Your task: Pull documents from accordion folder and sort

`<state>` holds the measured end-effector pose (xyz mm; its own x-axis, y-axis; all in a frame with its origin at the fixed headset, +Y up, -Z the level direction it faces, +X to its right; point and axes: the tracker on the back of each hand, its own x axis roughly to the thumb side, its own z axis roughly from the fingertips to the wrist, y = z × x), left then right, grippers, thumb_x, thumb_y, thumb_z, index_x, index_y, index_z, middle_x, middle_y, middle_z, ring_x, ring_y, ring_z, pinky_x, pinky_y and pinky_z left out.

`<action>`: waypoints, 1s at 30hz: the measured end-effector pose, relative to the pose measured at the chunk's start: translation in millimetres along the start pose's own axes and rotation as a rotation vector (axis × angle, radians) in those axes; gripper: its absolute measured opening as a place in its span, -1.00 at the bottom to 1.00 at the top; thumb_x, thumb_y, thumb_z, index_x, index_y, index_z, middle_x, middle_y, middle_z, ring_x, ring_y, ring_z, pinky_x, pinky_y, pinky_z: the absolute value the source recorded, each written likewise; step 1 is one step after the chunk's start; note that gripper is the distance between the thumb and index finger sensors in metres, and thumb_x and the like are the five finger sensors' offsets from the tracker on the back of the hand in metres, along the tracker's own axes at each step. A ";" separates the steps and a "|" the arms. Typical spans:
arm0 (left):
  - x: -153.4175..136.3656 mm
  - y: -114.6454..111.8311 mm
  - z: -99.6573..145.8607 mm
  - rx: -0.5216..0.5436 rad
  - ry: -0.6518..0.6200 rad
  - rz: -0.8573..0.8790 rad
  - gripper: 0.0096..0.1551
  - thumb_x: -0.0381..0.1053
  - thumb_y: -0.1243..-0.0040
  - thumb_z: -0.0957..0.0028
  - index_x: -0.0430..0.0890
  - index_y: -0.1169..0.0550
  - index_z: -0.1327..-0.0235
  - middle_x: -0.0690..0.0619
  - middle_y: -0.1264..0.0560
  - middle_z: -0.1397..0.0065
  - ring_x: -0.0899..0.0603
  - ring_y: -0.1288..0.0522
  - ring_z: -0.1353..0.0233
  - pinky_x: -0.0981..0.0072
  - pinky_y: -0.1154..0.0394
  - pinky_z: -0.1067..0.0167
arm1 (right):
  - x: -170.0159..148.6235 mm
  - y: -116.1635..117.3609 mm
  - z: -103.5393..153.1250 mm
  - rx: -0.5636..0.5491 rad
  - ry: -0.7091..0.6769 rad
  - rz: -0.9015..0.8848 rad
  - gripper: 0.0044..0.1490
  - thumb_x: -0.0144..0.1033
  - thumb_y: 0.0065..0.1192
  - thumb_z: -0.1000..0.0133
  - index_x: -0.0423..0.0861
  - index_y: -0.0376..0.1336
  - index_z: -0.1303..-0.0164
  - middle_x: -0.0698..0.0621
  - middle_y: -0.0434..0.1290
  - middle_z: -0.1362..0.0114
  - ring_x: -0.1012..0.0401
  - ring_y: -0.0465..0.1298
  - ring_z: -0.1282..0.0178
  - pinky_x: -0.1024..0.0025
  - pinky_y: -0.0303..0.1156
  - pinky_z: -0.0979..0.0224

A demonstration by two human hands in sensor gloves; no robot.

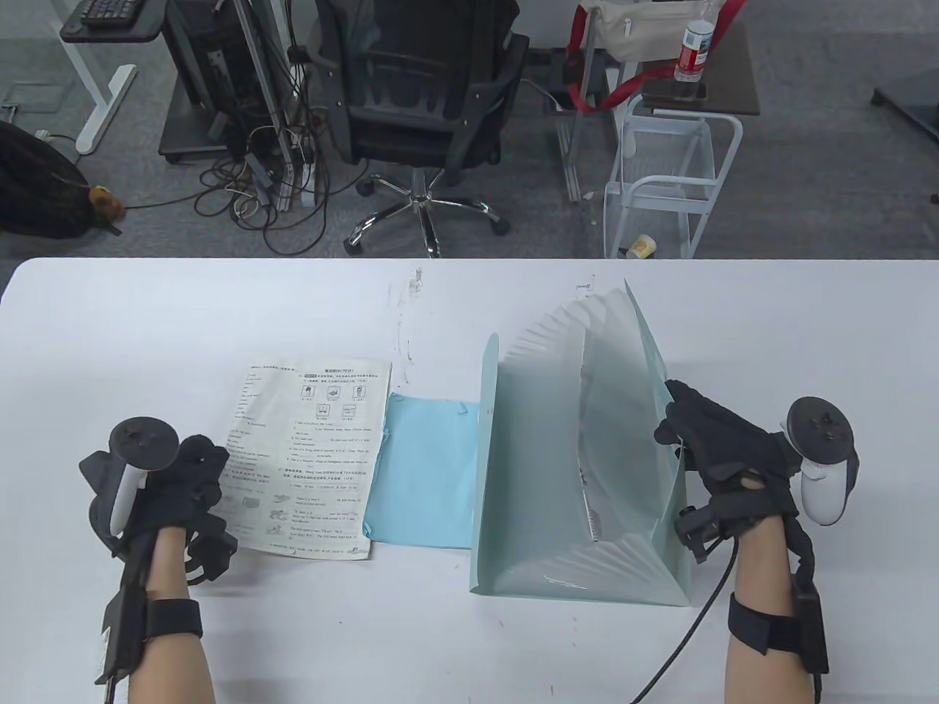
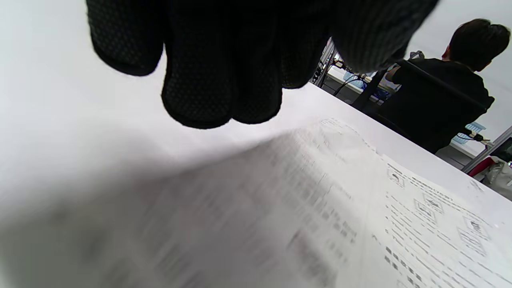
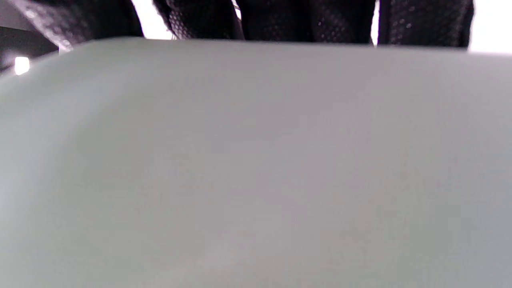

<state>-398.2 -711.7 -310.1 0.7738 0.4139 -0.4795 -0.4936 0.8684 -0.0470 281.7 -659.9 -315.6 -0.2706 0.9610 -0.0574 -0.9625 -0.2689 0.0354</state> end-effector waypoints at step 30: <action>320.0 -51.7 219.8 -0.021 -0.912 -0.333 -0.14 0.16 -0.37 0.00 0.05 -0.28 -0.57 -0.06 -0.24 -0.67 -0.25 -0.19 -0.68 -0.18 0.01 -0.59 | 0.0 -2.4 0.5 0.025 -0.010 -0.055 -0.19 0.22 0.24 -0.06 -0.05 0.27 -0.39 -0.18 0.49 -0.15 -0.28 0.42 -0.31 -0.24 0.45 -0.11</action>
<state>-37.8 -564.2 -268.5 0.8813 0.2078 0.4245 -0.1935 0.9781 -0.0770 284.1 -659.2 -315.1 -0.2173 0.9748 -0.0498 -0.9751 -0.2145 0.0572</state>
